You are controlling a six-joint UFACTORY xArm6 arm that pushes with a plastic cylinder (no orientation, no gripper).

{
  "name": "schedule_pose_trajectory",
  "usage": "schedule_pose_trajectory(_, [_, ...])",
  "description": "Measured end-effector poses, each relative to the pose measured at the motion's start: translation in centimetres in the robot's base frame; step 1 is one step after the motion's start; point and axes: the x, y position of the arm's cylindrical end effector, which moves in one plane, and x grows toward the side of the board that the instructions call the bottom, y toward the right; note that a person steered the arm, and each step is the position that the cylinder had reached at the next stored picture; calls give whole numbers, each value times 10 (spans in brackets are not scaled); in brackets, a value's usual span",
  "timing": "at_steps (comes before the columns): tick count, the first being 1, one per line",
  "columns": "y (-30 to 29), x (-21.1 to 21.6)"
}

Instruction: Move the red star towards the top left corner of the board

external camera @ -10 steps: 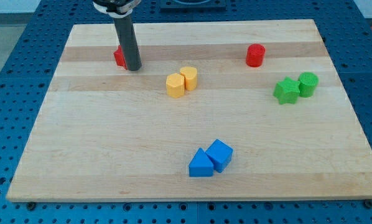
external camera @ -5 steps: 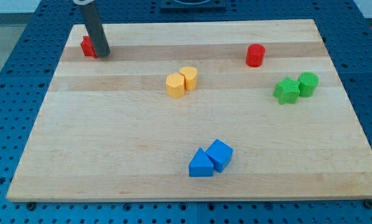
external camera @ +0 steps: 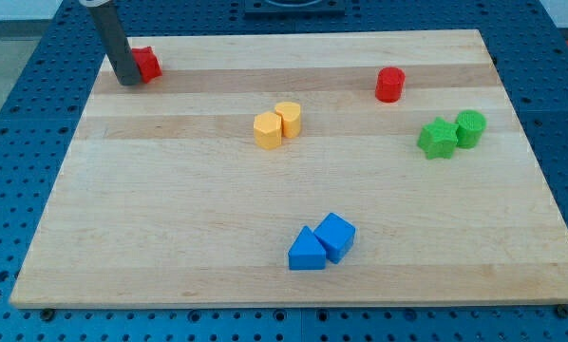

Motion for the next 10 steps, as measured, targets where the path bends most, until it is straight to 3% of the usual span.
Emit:
schedule_pose_trajectory(5, [28, 9])
schedule_pose_trajectory(8, [33, -33])
schedule_pose_trajectory(10, [64, -24])
